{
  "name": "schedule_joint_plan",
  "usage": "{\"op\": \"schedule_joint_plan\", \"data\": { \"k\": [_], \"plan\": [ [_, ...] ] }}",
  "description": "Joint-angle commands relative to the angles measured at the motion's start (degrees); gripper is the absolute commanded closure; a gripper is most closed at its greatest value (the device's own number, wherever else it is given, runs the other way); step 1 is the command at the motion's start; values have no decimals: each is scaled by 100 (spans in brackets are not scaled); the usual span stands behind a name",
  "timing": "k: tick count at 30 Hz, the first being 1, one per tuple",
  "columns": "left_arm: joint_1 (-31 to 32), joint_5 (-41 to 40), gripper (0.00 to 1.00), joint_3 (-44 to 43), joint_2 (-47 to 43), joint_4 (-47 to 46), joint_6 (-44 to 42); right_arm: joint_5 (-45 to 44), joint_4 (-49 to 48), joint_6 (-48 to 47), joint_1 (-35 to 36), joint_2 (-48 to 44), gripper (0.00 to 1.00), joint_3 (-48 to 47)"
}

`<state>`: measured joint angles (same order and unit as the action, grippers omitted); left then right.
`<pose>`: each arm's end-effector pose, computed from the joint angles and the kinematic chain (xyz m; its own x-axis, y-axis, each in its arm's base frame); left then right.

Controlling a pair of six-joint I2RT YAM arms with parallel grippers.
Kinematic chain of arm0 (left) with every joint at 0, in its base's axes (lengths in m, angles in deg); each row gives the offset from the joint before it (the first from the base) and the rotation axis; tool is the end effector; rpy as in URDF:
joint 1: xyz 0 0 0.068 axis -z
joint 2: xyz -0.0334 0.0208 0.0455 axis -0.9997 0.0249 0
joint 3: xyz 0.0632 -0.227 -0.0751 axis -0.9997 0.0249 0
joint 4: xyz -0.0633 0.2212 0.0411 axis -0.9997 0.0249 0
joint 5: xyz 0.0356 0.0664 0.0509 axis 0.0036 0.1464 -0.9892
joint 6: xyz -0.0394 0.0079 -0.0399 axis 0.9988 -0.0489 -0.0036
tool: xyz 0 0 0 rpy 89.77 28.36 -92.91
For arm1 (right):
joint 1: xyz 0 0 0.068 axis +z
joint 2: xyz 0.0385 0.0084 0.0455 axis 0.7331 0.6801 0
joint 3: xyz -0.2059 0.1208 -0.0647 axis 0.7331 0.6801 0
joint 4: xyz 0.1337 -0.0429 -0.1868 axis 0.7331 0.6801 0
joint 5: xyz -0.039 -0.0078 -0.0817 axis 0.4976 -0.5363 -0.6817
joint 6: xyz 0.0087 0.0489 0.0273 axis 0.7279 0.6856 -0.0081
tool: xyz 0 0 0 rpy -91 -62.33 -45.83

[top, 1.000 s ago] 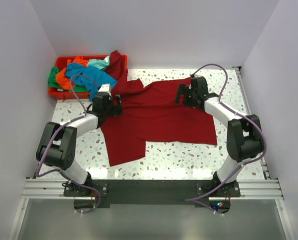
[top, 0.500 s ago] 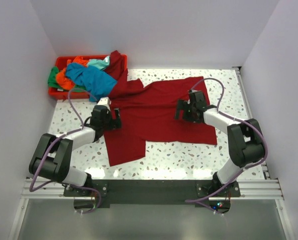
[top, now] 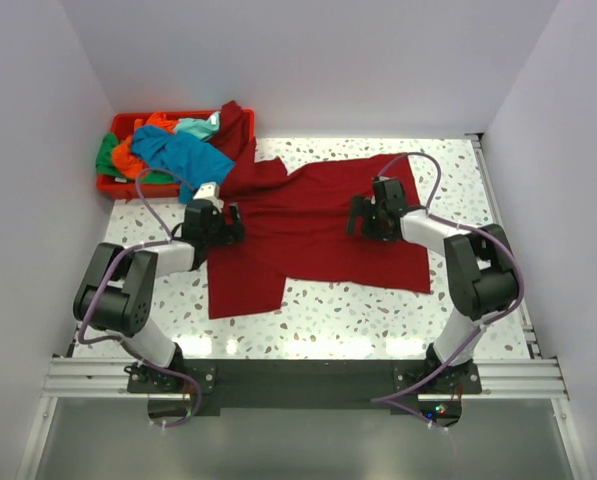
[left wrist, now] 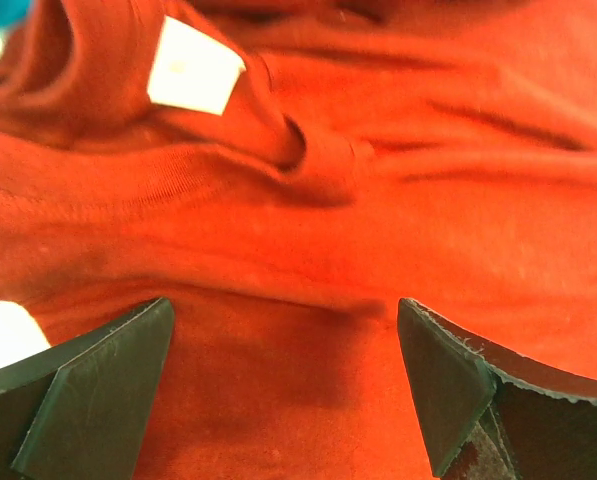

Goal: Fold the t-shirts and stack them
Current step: Fold the tshirt

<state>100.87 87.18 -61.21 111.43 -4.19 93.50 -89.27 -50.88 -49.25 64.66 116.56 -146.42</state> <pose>0.2879 -0.0619 0.1390 -0.6241 -0.2709 -0.7328 -0.0595 0.9517 -0.3012 0.3176 0.1004 0.1560 -0.8105 0.1946 -0.5525 0.0511 0.9631 0.2642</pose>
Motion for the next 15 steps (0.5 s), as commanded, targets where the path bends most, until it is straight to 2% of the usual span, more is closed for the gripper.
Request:
{"op": "schedule_joint_plan", "data": {
  "k": [1,10,15],
  "plan": [
    [-227,117,0,-150,421,126,29,-159,-16,-38,-55,276,1,-308],
    [-394,258,0,-1028,1010,310,-103,-80,248,-108,-214,856,1,-1133],
    [-386,249,0,-1197,967,460,-208,121,371,-144,-214,848,1,-1416]
  ]
}}
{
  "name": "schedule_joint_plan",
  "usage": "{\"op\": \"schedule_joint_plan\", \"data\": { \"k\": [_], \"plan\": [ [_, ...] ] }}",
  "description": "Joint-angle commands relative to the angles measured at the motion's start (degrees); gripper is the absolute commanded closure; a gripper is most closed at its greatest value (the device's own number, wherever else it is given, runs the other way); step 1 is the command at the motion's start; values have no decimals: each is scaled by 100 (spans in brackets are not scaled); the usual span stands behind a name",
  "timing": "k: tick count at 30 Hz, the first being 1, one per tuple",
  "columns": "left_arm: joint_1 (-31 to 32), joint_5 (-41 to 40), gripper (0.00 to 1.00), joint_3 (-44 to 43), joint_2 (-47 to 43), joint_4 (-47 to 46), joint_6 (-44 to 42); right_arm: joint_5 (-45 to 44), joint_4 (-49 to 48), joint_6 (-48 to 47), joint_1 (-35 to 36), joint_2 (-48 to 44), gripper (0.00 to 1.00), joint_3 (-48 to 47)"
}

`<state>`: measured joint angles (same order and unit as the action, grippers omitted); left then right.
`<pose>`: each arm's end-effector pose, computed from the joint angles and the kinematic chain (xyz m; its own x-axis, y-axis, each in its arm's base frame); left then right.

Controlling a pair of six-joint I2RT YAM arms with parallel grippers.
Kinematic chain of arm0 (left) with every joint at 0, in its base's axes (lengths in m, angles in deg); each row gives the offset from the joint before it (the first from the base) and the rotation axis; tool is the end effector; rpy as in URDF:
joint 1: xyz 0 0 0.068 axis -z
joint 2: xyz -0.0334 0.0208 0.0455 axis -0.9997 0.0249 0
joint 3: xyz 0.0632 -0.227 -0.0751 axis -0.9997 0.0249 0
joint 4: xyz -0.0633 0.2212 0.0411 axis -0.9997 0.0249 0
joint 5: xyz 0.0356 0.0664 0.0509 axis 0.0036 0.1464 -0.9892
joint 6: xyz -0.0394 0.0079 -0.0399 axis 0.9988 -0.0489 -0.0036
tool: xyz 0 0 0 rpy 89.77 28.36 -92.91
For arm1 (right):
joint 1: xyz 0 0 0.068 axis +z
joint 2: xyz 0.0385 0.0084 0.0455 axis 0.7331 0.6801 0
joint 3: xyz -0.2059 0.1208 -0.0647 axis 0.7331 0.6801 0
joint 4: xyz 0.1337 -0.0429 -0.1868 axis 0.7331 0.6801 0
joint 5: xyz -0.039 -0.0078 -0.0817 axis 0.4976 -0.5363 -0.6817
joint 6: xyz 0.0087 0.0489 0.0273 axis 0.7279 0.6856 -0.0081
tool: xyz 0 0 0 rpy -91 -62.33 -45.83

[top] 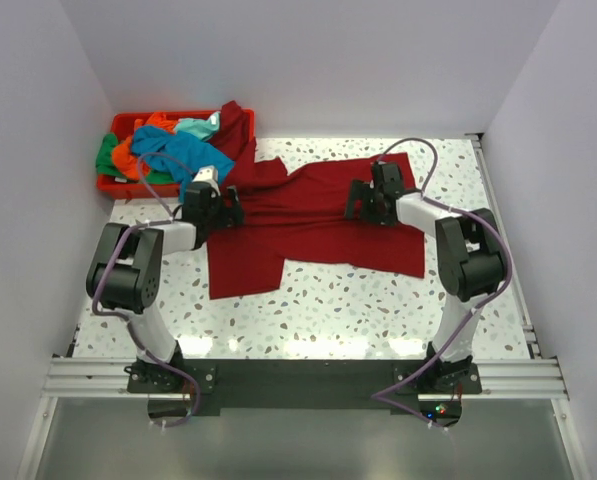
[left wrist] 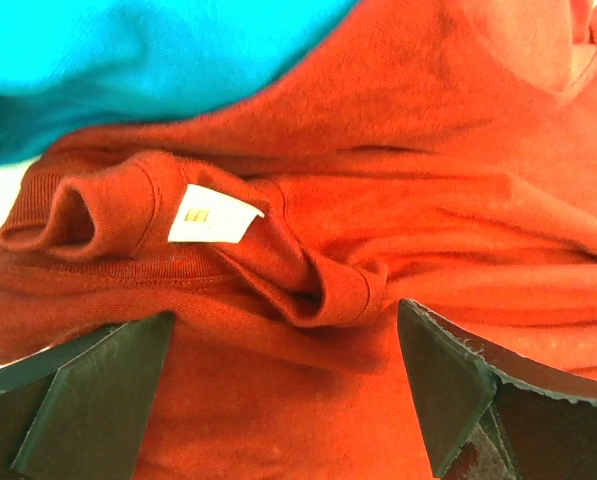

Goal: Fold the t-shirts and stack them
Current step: Fold the tshirt

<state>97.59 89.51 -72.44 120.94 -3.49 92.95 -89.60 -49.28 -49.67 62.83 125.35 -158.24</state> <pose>0.3346 -0.0538 0.1405 -0.6082 -0.2973 -0.7360 -0.0731 0.9443 -0.3210 0.3615 0.1014 0.1589 -0.7894 0.2175 -0.5740 0.0728 0.9617 0.2643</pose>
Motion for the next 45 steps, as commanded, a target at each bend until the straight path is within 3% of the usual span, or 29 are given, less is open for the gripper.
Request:
{"op": "schedule_joint_plan", "data": {
  "k": [1,4,6,7,9,13,15,18,29,36,45],
  "plan": [
    [-40,-37,0,75,-228,372,-162,181,211,-102,-30,-101,1,-225],
    [12,-423,0,487,-965,433,-154,234,220,-93,-30,-469,1,-120],
    [126,-1072,0,708,-1380,731,-101,269,203,-76,-39,-795,1,46],
    [379,-1867,0,874,-1764,941,-23,295,185,-67,-30,-891,1,108],
    [653,-2304,0,1068,-2257,1452,152,357,159,-23,-30,-1208,1,345],
    [707,-2245,0,1964,-3076,1682,786,550,36,30,-39,-1735,1,794],
    [881,-2007,7,2167,-3454,1646,944,620,9,30,-39,-1989,1,1022],
    [1215,-2551,7,2028,-3648,2471,1190,673,62,21,-30,-2210,1,1207],
    [1849,-2797,25,2484,-4501,3894,2350,840,-87,126,-39,-2782,1,1656],
    [2183,-2930,37,2546,-4686,4433,3010,972,-236,126,-30,-2554,1,1673],
    [2333,-3175,52,2432,-4423,4626,3239,1078,-395,118,-30,-2316,1,1691]
  ]
}}
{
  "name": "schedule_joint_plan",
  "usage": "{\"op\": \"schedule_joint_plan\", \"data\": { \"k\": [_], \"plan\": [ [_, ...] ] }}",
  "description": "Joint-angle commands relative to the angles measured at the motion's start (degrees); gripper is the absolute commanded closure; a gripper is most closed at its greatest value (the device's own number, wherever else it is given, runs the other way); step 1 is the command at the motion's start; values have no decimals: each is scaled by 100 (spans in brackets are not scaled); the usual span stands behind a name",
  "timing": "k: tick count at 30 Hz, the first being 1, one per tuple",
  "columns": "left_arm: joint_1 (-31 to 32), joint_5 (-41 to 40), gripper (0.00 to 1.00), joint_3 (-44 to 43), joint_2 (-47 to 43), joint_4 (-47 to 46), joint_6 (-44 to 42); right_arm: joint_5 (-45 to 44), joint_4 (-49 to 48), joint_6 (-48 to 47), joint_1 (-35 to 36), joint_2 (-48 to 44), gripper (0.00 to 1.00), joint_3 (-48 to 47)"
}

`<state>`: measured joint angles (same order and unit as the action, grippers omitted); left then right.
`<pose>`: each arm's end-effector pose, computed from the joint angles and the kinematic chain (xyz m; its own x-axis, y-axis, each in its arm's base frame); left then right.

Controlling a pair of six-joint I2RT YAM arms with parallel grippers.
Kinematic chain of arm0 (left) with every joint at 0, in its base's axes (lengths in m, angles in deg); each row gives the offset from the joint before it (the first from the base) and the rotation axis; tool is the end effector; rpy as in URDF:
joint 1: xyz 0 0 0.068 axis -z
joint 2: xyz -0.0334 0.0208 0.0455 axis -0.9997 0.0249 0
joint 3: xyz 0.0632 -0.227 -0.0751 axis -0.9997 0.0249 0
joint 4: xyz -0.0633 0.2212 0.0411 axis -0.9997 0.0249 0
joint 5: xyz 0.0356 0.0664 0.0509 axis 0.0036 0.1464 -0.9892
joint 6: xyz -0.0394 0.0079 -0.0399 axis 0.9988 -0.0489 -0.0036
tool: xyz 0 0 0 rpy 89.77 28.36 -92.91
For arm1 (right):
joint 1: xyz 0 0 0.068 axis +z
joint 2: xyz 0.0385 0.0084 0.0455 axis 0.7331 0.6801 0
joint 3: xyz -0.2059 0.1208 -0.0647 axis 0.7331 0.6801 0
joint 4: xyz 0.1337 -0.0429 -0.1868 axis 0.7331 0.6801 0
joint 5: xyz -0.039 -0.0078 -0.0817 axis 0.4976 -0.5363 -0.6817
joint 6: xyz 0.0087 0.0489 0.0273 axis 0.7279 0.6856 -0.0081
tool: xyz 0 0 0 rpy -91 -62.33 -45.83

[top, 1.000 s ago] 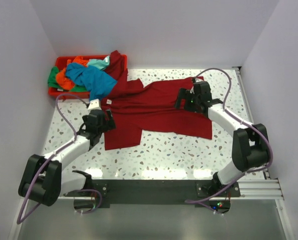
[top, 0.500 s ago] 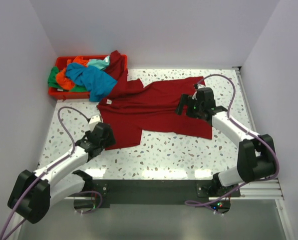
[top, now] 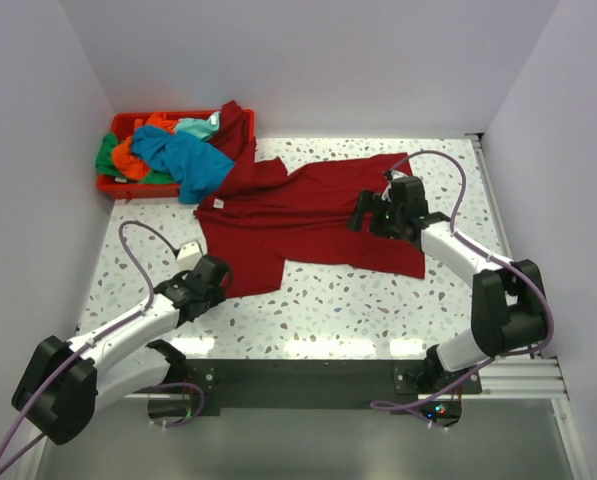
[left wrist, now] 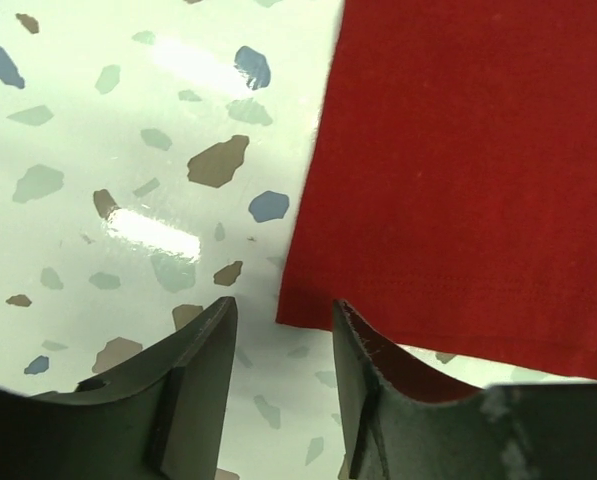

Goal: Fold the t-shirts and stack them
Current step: Fold the tshirt

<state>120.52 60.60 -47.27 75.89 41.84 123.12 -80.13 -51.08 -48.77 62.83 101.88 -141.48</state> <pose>0.1419 -0.0667 0.1484 -0.6745 -0.4110 -0.6133 -0.4305 0.8938 -0.1255 0.2878 0.0875 0.2085 -0.7493 0.2377 -0.6181 -0.0596 0.9054 0.4204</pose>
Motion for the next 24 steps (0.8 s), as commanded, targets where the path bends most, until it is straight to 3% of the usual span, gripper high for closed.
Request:
{"op": "schedule_joint_plan", "data": {
  "k": [1,17,20,24],
  "plan": [
    [40,-345,53,-104,117,93,214,105,-207,19,-21,31,1,15],
    [31,-275,63,133,741,-759,3,8,-198,-16,-30,14,1,50],
    [31,-214,71,221,645,-874,-15,-1,-189,-16,-30,-12,1,58],
    [31,-161,93,248,504,-926,-85,8,-181,-7,-21,-74,1,85]
  ]
}}
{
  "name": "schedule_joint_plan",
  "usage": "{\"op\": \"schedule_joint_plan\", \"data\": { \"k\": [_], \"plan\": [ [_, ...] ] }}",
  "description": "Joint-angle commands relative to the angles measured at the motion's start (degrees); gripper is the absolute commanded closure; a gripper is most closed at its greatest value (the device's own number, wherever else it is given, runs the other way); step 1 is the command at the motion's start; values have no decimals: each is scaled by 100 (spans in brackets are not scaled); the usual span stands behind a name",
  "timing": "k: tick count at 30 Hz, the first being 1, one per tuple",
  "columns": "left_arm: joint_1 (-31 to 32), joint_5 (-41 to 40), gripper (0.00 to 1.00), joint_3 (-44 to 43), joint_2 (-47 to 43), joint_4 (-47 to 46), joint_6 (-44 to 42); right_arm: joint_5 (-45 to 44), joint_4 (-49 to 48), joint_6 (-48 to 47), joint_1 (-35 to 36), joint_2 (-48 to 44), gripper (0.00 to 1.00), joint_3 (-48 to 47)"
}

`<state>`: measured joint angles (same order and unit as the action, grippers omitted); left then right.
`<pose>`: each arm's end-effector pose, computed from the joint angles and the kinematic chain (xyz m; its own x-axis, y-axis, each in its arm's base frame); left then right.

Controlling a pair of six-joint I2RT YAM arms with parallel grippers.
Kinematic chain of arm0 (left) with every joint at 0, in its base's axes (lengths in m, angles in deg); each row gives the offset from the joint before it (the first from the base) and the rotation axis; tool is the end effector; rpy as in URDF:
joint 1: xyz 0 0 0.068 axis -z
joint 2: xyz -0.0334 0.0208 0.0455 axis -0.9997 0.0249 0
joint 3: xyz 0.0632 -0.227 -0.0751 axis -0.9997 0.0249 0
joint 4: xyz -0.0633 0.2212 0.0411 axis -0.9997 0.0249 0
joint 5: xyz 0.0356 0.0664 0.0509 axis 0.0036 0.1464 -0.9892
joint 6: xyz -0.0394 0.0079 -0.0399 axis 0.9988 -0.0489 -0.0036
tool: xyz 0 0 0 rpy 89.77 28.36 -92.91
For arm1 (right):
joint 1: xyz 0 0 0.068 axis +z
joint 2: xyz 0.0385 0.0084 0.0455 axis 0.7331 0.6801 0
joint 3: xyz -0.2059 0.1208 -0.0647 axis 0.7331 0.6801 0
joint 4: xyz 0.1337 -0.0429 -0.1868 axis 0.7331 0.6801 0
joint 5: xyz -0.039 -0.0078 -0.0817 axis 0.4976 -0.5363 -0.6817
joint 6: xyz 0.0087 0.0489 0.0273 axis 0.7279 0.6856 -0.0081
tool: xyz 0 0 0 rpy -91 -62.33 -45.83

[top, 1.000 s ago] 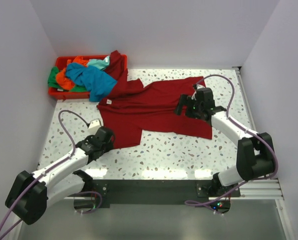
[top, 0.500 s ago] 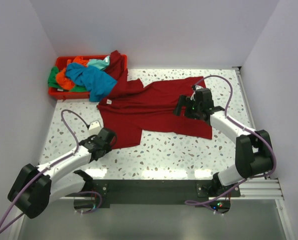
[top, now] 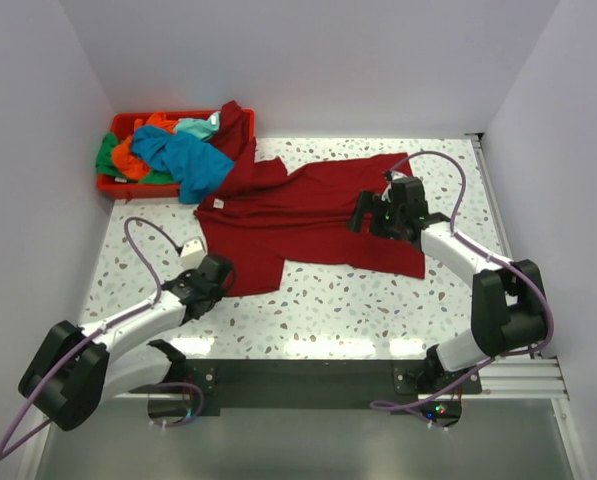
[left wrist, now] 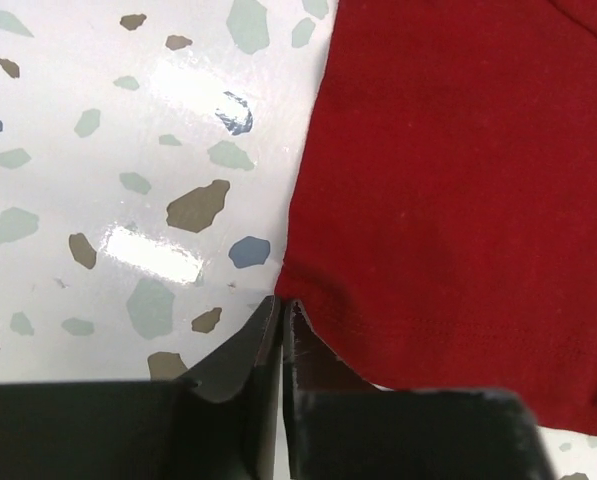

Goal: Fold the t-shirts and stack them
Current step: Fold the tshirt

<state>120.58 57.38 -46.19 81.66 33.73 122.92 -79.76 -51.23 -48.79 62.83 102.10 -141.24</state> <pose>0.1535 -0.0719 0.1375 -0.6371 -0.4057 -0.6554 -0.4459 0.8876 -0.1160 0.2877 0.0877 0.2064 -0.7544 0.2354 -0.6128 -0.0615 0.9040 0.4231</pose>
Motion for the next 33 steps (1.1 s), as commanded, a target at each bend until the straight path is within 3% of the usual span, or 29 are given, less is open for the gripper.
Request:
{"op": "schedule_joint_plan", "data": {
  "k": [1,3,11,23,33],
  "plan": [
    [25,152,96,149,-108,-124,-92,-38,-165,-14,-21,-105,2,61],
    [25,134,100,141,-213,-159,-171,-81,-130,-14,-13,-140,2,70],
    [25,99,100,-70,-880,-344,-802,-626,413,-58,58,-490,4,236],
    [16,353,100,-272,-1215,-625,-1779,-2428,1741,153,23,-1177,5,808],
    [25,731,100,-123,-1453,-915,-2043,-2183,1601,294,-697,-1151,17,1265]
  ]
}}
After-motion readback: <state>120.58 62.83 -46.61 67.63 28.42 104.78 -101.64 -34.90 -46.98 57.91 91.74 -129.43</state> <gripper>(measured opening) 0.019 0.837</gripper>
